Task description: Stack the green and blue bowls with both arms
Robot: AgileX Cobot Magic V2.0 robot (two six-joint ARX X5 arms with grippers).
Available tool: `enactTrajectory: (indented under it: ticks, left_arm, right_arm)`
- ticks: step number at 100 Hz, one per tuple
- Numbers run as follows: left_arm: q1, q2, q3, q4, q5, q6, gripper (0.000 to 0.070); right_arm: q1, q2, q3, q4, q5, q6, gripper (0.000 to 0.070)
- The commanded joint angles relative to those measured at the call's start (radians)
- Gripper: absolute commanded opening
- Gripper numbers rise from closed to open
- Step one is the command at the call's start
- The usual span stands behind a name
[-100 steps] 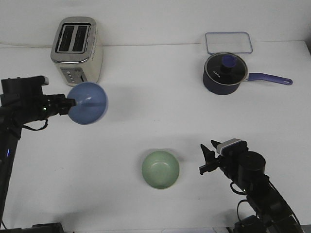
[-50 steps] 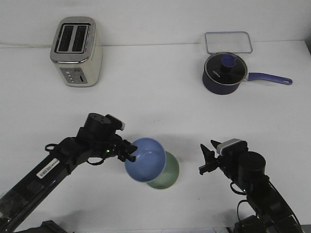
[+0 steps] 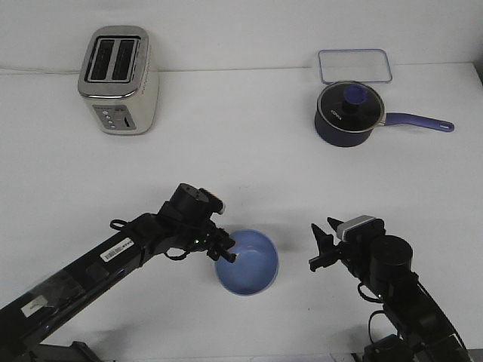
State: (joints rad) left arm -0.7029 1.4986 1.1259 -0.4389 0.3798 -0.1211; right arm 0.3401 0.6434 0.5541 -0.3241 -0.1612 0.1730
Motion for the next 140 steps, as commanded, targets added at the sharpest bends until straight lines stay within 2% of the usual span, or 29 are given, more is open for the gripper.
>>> enactTrajectory:
  ticks: [1,6,13,27,34,45,55,60,64,70,73,74,75,82,89,103,114,125,140]
  left_arm:
    - [-0.013,0.01,0.017,0.024,0.002,0.007,0.0212]
    - [-0.015,0.01,0.018,0.03,0.002,0.007,0.0348]
    - [-0.014,0.01,0.018,0.029,0.002,0.008,0.0425]
    - [0.015,-0.032,0.025,0.023,0.0,0.013,0.0428]
    - [0.048,-0.09,0.026,0.042,-0.031,0.018,0.0428]
    - [0.127,-0.218,0.026,0.076,-0.162,0.068,0.0426]
    - [0.222,-0.336,0.025,0.104,-0.309,0.166,0.042]
    - [0.277,-0.385,0.025,0.113,-0.336,0.203,0.0402]
    - [0.327,-0.42,0.023,0.118,-0.336,0.215,0.0339]
    - [0.402,-0.466,0.012,0.118,-0.335,0.215,0.0189]
    - [0.448,-0.497,-0.006,0.12,-0.335,0.215,0.0071]
    - [0.455,-0.502,-0.01,0.121,-0.335,0.215,0.0052]
    - [0.474,-0.516,-0.021,0.125,-0.335,0.215,0.0]
    - [0.558,-0.591,-0.1,0.161,-0.336,0.214,0.0013]
    - [0.621,-0.674,-0.21,0.241,-0.336,0.217,0.0013]
    - [0.715,-0.883,-0.501,0.497,-0.312,0.218,0.0012]
    - [0.755,-1.026,-0.689,0.66,-0.302,0.168,0.0012]
    - [0.77,-1.089,-0.76,0.667,-0.329,0.153,0.0012]
    - [0.771,-1.1,-0.764,0.643,-0.356,0.154,0.0015]
  right_arm:
    - [0.004,0.005,0.005,0.01,-0.002,0.01,0.028]
    - [0.004,0.005,0.005,0.01,-0.002,0.009,0.028]
    - [0.004,0.005,0.005,0.01,0.001,0.009,0.028]
    - [0.003,0.005,0.005,0.01,0.005,0.009,0.028]
    - [0.004,0.005,0.005,0.01,0.006,0.009,0.028]
    - [0.003,0.005,0.005,0.01,0.016,0.009,0.028]
    - [0.004,0.004,0.005,0.011,0.048,0.009,0.0279]
    - [0.004,0.003,0.005,0.016,0.075,0.009,0.0277]
    - [0.004,-0.004,0.005,0.023,0.094,0.007,0.0273]
    - [0.004,-0.022,0.005,0.033,0.121,0.006,0.0222]
    - [0.004,-0.033,0.005,0.034,0.136,0.005,0.0172]
    - [0.004,-0.037,0.005,0.034,0.14,0.005,0.0155]
    - [0.004,-0.042,0.005,0.035,0.145,0.004,0.0137]
    - [0.004,-0.082,-0.002,0.035,0.182,-0.013,0.0001]
    - [0.004,-0.138,-0.024,0.046,0.217,-0.018,0.0]
    - [0.004,-0.277,-0.113,0.134,0.243,-0.048,0.0]
    - [0.003,-0.364,-0.182,0.226,0.284,-0.074,0.0]
    - [0.002,-0.384,-0.192,0.237,0.315,-0.073,0.0]
    - [0.002,-0.384,-0.192,0.259,0.319,-0.072,0.0]
